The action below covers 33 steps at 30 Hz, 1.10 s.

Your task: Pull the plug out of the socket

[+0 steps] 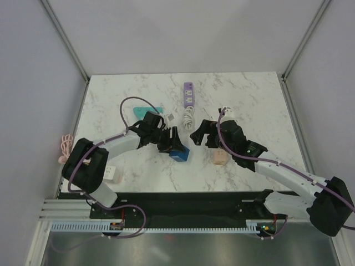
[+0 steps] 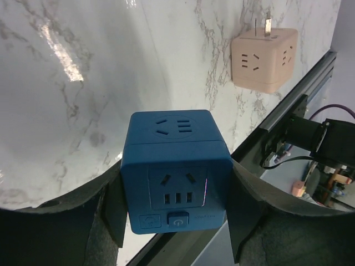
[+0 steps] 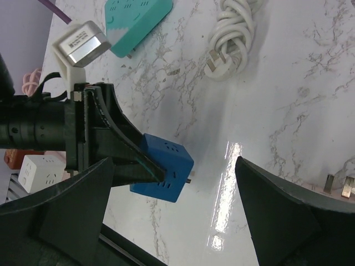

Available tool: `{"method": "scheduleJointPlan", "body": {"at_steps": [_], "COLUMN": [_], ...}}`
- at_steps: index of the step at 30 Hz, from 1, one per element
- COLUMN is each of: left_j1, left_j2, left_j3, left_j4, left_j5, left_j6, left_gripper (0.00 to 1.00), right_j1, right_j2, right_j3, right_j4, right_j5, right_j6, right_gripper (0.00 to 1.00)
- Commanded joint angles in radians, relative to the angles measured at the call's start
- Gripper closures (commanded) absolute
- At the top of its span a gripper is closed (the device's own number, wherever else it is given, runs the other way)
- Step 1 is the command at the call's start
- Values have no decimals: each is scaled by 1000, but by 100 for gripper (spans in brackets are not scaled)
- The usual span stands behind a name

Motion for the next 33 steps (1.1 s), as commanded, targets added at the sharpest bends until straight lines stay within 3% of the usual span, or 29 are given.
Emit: {"method": "scheduleJointPlan", "body": {"at_steps": [1, 5, 7, 15, 20, 24, 28, 29, 33], "left_j1": [-19, -33, -42, -50, -56, -58, -56, -56, -58], "left_j2": [58, 91, 100, 164, 157, 115, 71, 63, 43], "left_j3": [32, 23, 15, -40, -80, -98, -104, -101, -59], "left_j4": [130, 202, 252, 432, 463, 414, 360, 337, 221], "left_j5": [62, 90, 94, 139, 95, 45, 16, 12, -28], "left_j6": [-119, -176, -188, -276, -285, -250, -228, -222, -187], "left_gripper": [71, 68, 61, 56, 50, 24, 16, 1, 0], "right_j1": [1, -1, -1, -1, -1, -1, -1, -1, -1], "right_j2": [-35, -58, -58, -25, -21, -12, -2, 2, 18], "right_j3": [-19, -40, -40, -28, -40, -45, -48, -48, -47], "right_j4": [-24, -27, -26, -23, -12, -7, 3, 9, 19], "right_j5": [36, 45, 45, 28, 28, 20, 7, 5, -7], "right_j6": [0, 6, 4, 7, 14, 18, 23, 24, 26], "right_gripper": [2, 2, 2, 2, 2, 2, 2, 2, 2]}}
